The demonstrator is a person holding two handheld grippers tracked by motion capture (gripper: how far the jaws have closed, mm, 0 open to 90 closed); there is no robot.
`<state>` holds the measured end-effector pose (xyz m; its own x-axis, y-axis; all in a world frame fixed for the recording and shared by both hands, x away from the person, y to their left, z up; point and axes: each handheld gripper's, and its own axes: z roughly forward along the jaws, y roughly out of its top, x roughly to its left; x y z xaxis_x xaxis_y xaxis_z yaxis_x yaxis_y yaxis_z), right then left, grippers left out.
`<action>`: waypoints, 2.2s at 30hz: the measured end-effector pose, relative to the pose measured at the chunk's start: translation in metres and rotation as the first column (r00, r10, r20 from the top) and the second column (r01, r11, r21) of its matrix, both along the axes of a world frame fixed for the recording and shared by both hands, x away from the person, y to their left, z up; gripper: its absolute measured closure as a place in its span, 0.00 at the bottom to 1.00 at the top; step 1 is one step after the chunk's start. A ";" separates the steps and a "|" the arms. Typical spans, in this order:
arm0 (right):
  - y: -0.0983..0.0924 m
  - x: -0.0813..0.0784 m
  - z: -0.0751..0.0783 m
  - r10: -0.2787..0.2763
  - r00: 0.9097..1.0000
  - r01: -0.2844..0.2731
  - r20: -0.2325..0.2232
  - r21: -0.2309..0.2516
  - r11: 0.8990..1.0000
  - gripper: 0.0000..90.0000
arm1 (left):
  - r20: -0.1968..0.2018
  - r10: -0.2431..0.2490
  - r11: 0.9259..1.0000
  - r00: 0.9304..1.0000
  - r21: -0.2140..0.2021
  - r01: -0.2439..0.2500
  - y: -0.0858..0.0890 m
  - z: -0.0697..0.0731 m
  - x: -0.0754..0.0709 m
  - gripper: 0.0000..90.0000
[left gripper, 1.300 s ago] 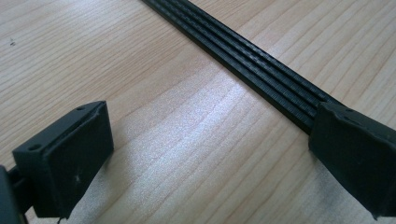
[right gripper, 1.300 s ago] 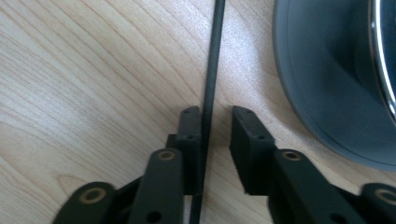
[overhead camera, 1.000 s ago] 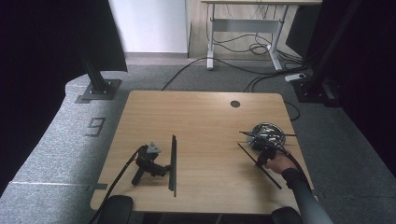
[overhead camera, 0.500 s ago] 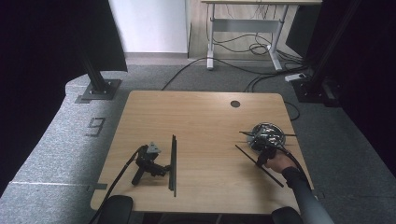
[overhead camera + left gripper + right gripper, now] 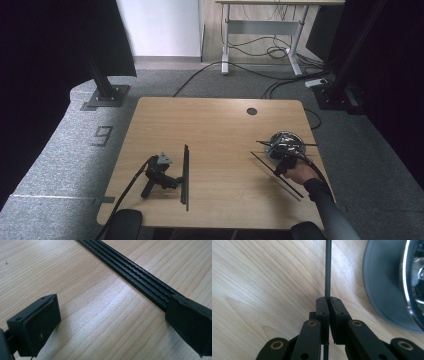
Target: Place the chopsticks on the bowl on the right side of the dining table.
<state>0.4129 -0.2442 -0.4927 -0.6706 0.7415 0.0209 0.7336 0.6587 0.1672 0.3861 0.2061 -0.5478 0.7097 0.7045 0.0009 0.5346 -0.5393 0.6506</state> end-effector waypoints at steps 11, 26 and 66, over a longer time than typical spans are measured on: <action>0.001 -0.001 0.034 0.010 0.999 -0.013 0.037 0.069 0.998 0.95 | 0.001 -0.001 1.000 1.000 0.000 0.001 0.000 0.000 0.000 0.00; -0.013 0.011 0.083 -0.034 0.992 0.025 0.123 0.076 0.997 0.95 | 0.000 0.003 1.000 1.000 -0.004 -0.003 0.000 0.000 0.000 0.00; -0.040 0.053 0.029 -0.127 0.986 0.127 0.107 0.012 0.992 0.95 | 0.000 0.001 1.000 1.000 -0.001 -0.001 0.000 0.000 0.000 0.00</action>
<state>0.4664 -0.2837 -0.4641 -0.5697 0.8208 -0.0420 0.7888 0.5604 0.2525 0.3861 0.2060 -0.5479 0.7088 0.7055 -0.0001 0.5354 -0.5378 0.6512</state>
